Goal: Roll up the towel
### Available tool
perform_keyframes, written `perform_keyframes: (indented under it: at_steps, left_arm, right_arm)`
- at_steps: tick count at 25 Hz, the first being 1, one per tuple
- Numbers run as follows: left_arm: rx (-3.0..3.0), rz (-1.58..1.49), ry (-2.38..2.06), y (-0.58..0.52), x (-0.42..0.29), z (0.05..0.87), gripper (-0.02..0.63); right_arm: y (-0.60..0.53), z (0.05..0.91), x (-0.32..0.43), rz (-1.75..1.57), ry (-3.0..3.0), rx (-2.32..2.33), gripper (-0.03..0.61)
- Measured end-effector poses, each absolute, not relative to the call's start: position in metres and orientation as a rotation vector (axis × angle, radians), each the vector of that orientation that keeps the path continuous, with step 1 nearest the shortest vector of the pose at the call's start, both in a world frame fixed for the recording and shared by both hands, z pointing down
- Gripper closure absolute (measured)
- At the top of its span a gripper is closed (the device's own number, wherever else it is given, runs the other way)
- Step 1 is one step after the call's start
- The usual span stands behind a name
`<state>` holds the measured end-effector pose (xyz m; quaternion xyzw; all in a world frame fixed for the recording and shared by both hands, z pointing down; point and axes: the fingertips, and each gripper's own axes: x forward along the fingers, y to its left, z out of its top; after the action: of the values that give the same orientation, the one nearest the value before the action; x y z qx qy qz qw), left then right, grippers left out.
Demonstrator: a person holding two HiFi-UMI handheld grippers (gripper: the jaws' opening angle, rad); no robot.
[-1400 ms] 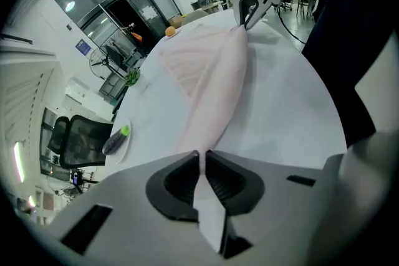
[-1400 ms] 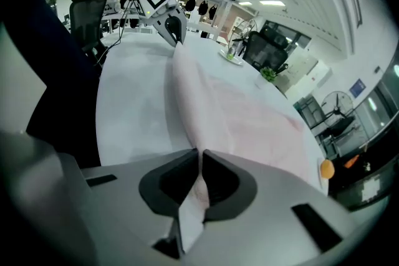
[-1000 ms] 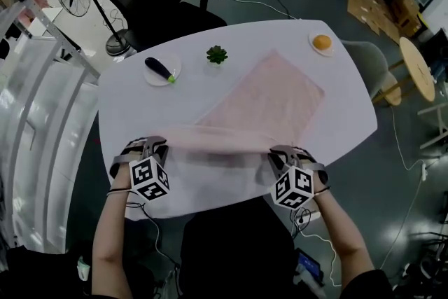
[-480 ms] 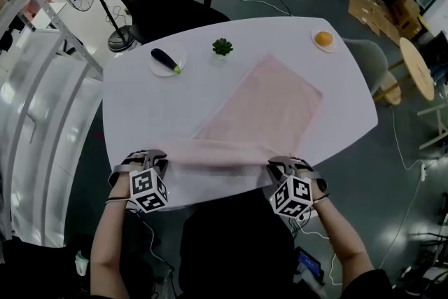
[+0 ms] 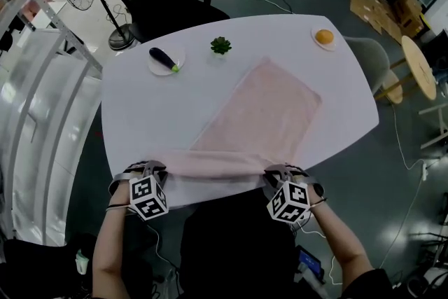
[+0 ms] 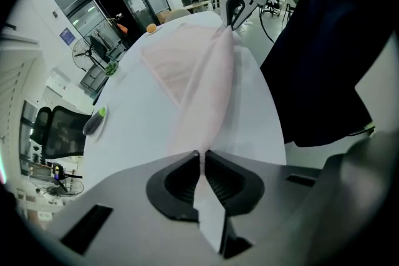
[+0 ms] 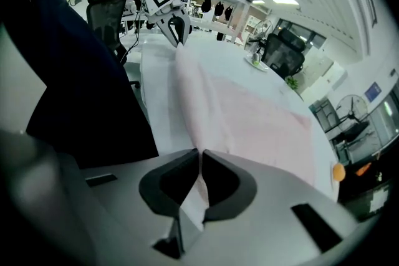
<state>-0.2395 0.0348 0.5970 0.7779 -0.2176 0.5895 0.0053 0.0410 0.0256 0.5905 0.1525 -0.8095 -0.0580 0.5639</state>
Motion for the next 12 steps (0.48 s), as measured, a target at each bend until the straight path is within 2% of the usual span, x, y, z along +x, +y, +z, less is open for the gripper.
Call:
perform_keyframes:
  at_steps: [12]
  left_arm:
    - [2.417,1.852,-0.815,-0.015,-0.247,0.577,0.571]
  right_arm:
    - [-0.015,0.562,0.034,0.005,-2.018,0.349,0.541]
